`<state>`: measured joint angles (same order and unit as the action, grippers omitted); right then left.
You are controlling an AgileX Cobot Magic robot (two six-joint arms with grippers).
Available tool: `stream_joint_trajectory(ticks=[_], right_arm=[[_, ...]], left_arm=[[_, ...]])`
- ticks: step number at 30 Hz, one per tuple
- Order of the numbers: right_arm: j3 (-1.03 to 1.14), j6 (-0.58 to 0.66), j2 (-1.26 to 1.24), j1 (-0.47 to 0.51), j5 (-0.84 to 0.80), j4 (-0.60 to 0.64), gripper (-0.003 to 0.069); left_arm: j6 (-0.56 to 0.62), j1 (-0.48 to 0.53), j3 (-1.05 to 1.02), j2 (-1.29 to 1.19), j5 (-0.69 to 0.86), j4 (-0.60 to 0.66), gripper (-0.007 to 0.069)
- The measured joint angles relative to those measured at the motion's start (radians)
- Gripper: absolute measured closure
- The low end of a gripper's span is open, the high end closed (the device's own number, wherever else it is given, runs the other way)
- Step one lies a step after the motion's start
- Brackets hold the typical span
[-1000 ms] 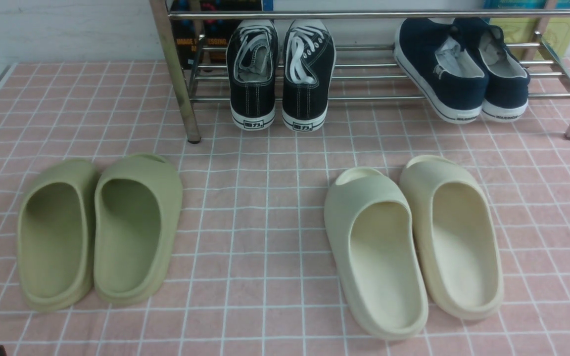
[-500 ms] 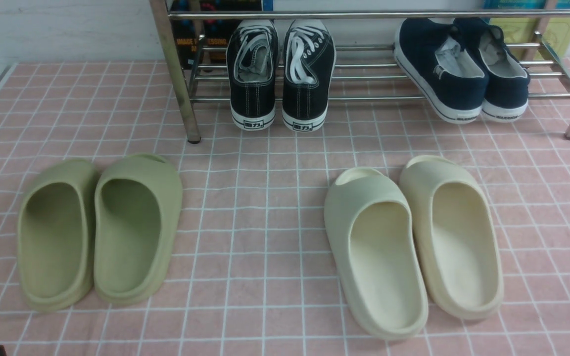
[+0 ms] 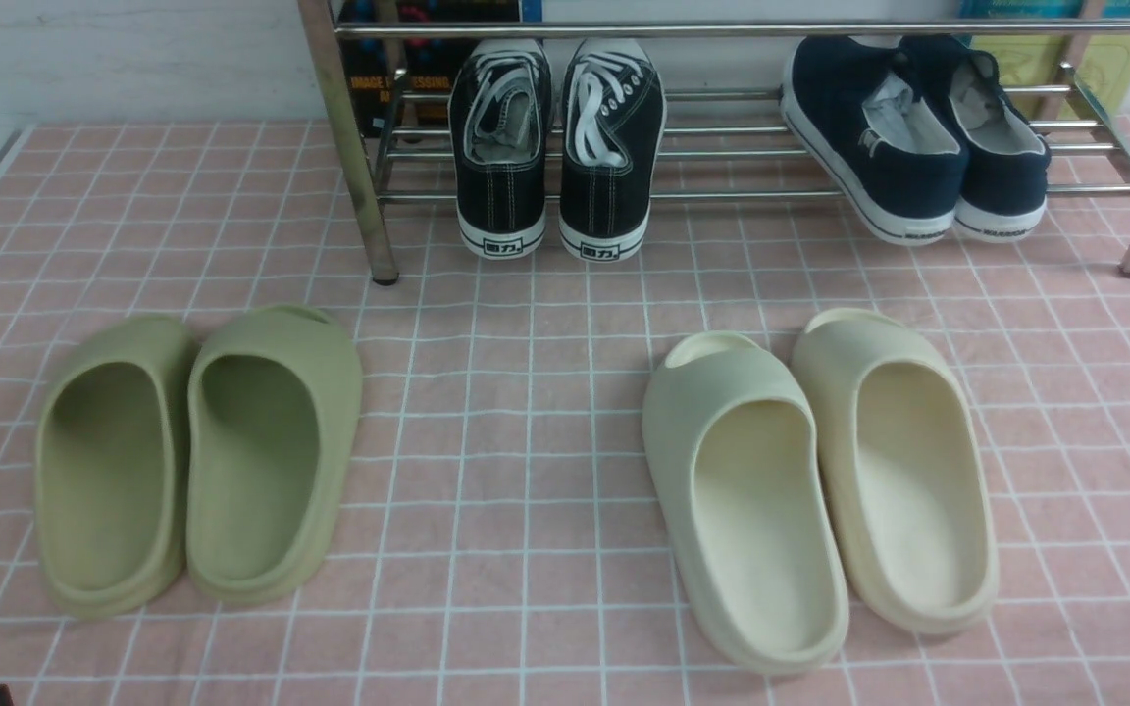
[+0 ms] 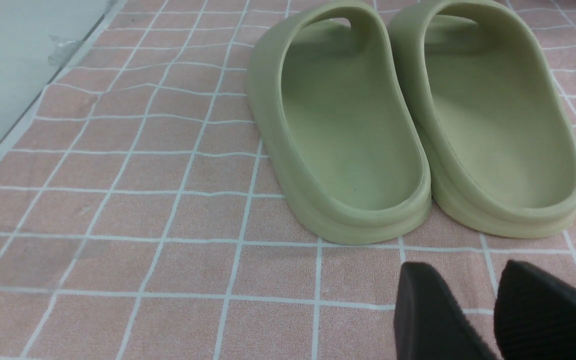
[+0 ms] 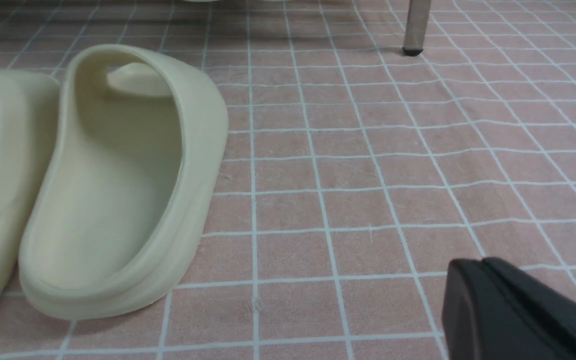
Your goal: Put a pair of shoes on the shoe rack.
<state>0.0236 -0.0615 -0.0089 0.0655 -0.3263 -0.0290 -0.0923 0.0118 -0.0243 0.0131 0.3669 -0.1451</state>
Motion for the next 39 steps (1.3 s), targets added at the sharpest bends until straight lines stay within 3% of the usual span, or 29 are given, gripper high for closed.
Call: stream_joint_trajectory(ticks=[39], right_arm=[[-0.006,-0.002,0.000,-0.021,-0.035,-0.003,0.0667]], left_arm=[[0.000,0.000,0.000,0.000,0.000,0.000,0.0385]])
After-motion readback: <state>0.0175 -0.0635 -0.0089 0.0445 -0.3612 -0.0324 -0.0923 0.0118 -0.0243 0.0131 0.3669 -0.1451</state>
